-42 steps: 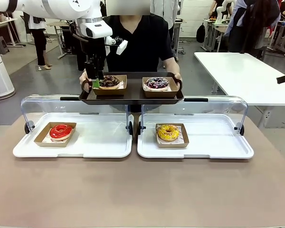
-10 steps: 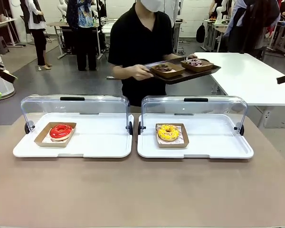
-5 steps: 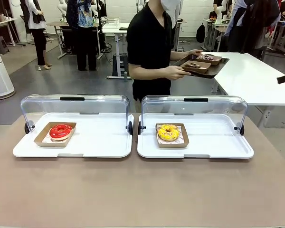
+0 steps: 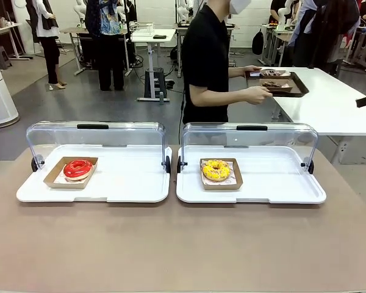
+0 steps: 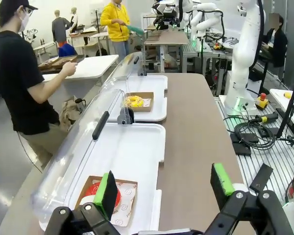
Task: Provide the desired donut to the person.
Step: Place the picked Paper togo box onto the Handle tray extended by the person.
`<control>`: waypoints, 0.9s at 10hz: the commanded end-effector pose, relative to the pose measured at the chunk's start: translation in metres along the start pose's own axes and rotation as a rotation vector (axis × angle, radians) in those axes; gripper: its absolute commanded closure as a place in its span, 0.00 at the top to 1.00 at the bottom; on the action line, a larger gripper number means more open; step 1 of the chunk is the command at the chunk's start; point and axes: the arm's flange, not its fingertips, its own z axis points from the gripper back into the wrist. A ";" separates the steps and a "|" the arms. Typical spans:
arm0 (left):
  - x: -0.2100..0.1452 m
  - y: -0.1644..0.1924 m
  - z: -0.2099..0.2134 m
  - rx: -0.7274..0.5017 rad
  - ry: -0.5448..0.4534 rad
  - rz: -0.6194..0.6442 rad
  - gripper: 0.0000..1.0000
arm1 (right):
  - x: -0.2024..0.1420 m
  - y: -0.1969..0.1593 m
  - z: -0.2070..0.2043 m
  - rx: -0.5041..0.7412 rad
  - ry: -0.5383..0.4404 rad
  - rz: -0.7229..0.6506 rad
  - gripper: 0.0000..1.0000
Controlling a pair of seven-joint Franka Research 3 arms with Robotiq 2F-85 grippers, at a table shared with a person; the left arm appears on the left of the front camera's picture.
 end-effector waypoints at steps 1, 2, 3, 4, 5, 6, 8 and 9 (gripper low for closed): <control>-0.005 0.000 -0.004 0.001 0.014 0.008 1.00 | 0.002 0.000 -0.001 0.001 -0.018 0.000 1.00; -0.005 0.000 -0.004 0.001 0.014 0.008 1.00 | 0.002 0.000 -0.001 0.001 -0.018 0.000 1.00; -0.005 0.000 -0.004 0.001 0.014 0.008 1.00 | 0.002 0.000 -0.001 0.001 -0.018 0.000 1.00; -0.005 0.000 -0.004 0.001 0.014 0.008 1.00 | 0.002 0.000 -0.001 0.001 -0.018 0.000 1.00; -0.005 0.000 -0.004 0.001 0.014 0.008 1.00 | 0.002 0.000 -0.001 0.001 -0.018 0.000 1.00; -0.005 0.000 -0.004 0.001 0.014 0.008 1.00 | 0.002 0.000 -0.001 0.001 -0.018 0.000 1.00; -0.005 0.000 -0.004 0.001 0.014 0.008 1.00 | 0.002 0.000 -0.001 0.001 -0.018 0.000 1.00; -0.005 0.000 -0.004 0.001 0.014 0.008 1.00 | 0.002 0.000 -0.001 0.001 -0.018 0.000 1.00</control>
